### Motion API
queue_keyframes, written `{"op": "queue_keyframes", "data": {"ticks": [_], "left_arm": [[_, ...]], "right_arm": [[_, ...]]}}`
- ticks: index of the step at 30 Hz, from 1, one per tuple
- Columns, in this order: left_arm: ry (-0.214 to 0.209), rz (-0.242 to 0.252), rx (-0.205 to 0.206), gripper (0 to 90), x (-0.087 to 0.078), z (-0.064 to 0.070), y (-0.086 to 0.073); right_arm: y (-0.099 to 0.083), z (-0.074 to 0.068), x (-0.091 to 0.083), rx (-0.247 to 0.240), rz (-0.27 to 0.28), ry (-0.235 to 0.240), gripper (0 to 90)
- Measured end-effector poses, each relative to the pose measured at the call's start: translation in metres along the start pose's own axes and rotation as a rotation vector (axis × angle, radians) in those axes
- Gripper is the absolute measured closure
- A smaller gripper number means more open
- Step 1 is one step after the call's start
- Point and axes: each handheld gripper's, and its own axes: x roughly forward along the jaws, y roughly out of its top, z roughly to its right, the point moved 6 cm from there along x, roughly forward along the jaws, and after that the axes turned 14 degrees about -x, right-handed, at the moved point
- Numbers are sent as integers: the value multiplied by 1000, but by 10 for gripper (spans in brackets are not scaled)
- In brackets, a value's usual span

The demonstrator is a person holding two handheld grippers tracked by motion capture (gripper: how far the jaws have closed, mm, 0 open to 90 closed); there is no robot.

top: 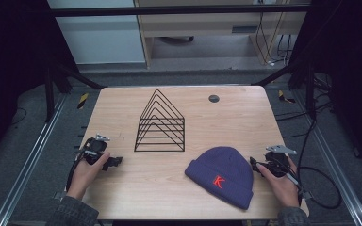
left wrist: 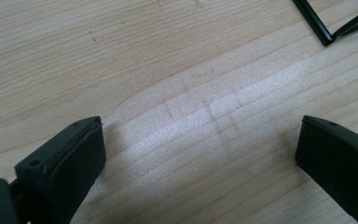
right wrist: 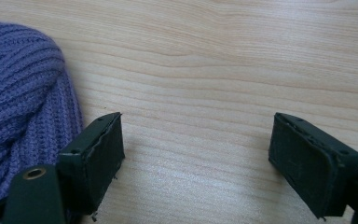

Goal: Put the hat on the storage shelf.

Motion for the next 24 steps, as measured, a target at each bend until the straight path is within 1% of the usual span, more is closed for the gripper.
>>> {"op": "queue_keyframes", "data": {"ticks": [6, 7, 10, 11, 12, 14, 16, 20, 23, 24], "left_arm": [[2, 4, -2, 0, 1, 2, -1], [2, 5, -3, 0, 1, 2, -1], [2, 4, -2, 0, 1, 2, -1], [2, 4, -2, 0, 1, 2, -1], [2, 4, -2, 0, 1, 2, -1], [2, 3, -2, 0, 1, 2, -1], [2, 0, 4, 0, 0, 2, -1], [-2, -2, 6, 0, 1, 3, -1], [-2, -2, 7, 0, 0, 3, -1], [-1, -1, 8, 0, 0, 3, -1]], "right_arm": [[0, 0, -1, 6, -13, 3, 176], [0, 1, -2, 4, -28, 8, 170], [0, 2, -4, 19, -51, 13, 178], [1, 3, -4, 16, -51, 6, 181], [3, 4, -7, 13, -37, -8, 186], [4, 4, -8, 12, -36, -12, 187], [8, 2, -12, -1, -15, -27, 190], [12, -1, -15, -12, 2, -34, 190], [18, -5, -17, -16, 1, -19, 188], [23, -9, -18, -20, -2, -7, 179]]}}
